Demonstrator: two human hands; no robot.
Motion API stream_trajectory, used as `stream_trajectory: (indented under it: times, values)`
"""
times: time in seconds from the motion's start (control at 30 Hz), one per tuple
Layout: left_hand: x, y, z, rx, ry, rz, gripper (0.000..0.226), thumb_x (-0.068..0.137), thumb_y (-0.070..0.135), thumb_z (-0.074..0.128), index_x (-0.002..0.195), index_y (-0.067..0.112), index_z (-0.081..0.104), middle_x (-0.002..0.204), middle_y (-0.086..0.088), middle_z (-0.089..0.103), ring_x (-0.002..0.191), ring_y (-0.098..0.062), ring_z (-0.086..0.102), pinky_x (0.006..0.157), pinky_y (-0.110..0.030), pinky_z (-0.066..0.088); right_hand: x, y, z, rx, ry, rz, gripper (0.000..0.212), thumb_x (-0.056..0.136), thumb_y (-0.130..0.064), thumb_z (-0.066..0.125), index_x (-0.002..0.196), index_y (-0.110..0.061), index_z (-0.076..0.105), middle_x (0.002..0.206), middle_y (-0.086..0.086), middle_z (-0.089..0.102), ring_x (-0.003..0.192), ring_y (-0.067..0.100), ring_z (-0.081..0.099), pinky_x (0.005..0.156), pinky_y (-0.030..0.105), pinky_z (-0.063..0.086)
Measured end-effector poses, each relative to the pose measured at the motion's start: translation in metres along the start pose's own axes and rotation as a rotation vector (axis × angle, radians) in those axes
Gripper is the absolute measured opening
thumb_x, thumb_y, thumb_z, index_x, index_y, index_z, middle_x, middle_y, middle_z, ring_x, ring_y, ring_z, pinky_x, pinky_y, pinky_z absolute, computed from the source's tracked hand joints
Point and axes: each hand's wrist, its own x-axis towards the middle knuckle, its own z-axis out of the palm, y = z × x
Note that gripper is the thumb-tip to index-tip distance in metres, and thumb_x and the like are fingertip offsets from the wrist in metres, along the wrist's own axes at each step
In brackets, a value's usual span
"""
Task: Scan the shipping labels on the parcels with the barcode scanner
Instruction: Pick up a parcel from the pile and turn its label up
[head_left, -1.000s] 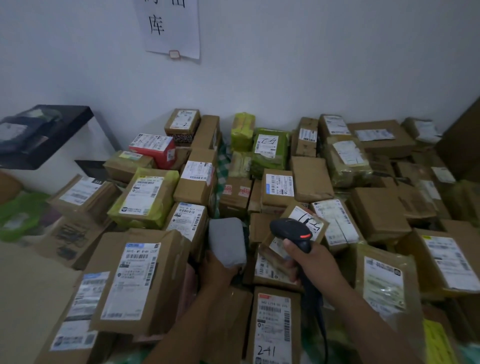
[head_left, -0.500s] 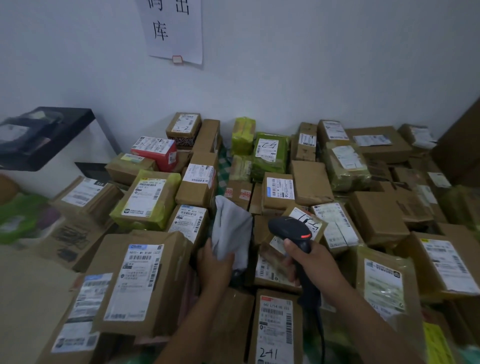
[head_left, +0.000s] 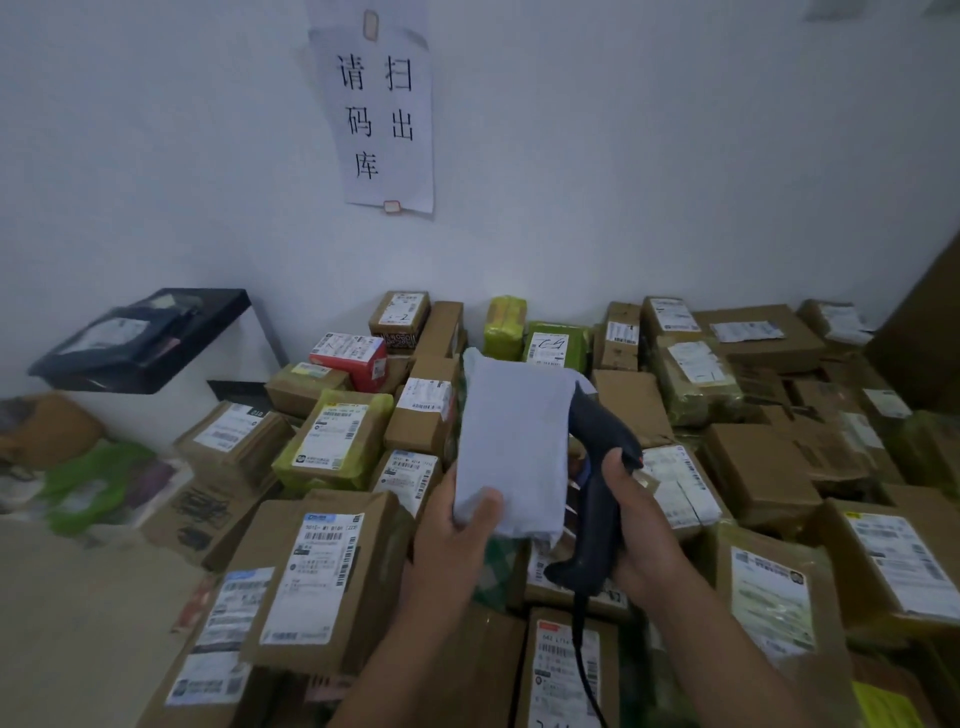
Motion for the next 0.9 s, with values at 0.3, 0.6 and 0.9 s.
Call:
stream_trajectory:
  times: [0.3, 0.6, 0.9]
  values:
    - [-0.013, 0.0, -0.007, 0.117, -0.007, -0.006, 0.037, 0.097, 0.036, 0.058, 0.133, 0.043, 0.049, 0.136, 0.014, 0.055, 0.119, 0.0, 0.055, 0.097, -0.024, 0.05, -0.02, 0.005, 0.015, -0.064, -0.057, -0.056, 0.038, 0.084, -0.038, 0.057, 0.107, -0.009, 0.064, 0.096, 0.012, 0.076, 0.085, 0.026, 0.074, 0.076, 0.041, 0.059]
    - [-0.019, -0.006, -0.006, 0.144, 0.1, -0.119, 0.055, 0.082, 0.023, 0.077, 0.129, 0.027, 0.048, 0.108, 0.011, 0.06, 0.093, -0.008, 0.063, 0.057, -0.013, 0.051, -0.032, 0.002, 0.016, -0.307, -0.168, -0.049, 0.038, 0.079, -0.036, 0.057, 0.107, -0.01, 0.064, 0.102, 0.012, 0.075, 0.097, 0.028, 0.072, 0.091, 0.046, 0.053]
    - [-0.009, -0.011, -0.044, -0.077, 0.266, -0.201, 0.027, 0.088, 0.018, 0.072, 0.113, 0.017, 0.063, 0.1, -0.001, 0.071, 0.083, -0.015, 0.07, 0.052, -0.018, 0.053, -0.041, -0.01, 0.01, -0.587, -0.055, -0.077, 0.04, 0.092, -0.037, 0.057, 0.093, 0.003, 0.063, 0.061, 0.004, 0.068, 0.049, 0.02, 0.055, 0.052, 0.029, 0.049]
